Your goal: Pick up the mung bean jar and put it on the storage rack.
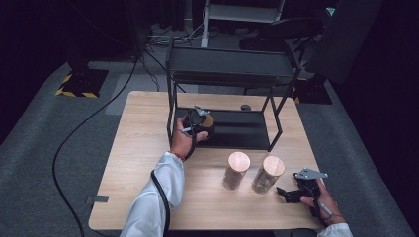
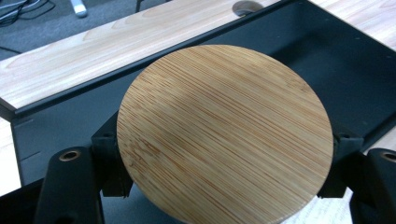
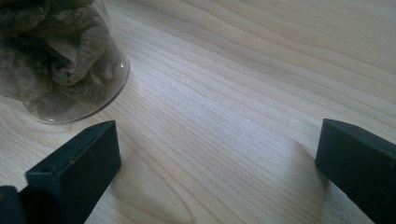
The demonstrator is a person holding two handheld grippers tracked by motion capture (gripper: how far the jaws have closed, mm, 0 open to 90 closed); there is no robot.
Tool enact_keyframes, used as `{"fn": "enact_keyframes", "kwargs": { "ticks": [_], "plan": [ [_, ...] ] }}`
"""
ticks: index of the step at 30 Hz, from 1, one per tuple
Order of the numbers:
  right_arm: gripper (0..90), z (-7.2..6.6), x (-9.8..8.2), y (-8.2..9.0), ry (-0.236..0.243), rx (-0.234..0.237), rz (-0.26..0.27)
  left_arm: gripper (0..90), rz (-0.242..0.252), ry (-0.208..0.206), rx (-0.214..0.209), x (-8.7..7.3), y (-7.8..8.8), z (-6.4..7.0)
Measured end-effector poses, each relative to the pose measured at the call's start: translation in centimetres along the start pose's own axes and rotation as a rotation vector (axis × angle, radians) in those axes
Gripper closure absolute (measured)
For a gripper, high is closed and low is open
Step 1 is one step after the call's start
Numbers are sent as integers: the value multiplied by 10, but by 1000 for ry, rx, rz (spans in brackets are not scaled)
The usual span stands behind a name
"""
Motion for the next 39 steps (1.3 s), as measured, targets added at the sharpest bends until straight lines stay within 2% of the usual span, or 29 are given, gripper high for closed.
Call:
{"fn": "enact_keyframes", "kwargs": {
  "ticks": [12,28,39],
  "plan": [
    [0,0,0,0,0,0,0,248,-27,22,27,-5,-13,-1],
    [0,0,0,0,0,0,0,246,-21,24,0,-8,-15,-6],
    [0,0,0,0,0,0,0,207,-37,3,25,-4,-16,-2]
  ]
}}
Point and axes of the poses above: each handheld gripper's, and its own axes: y roughly backward along the jaws, x roughly out of its top, z roughly to its right, the point moved 3 cm from there along -y, roughly forward along the jaws, and after that the axes turned 6 degrees about -x, right-handed, at the moved point
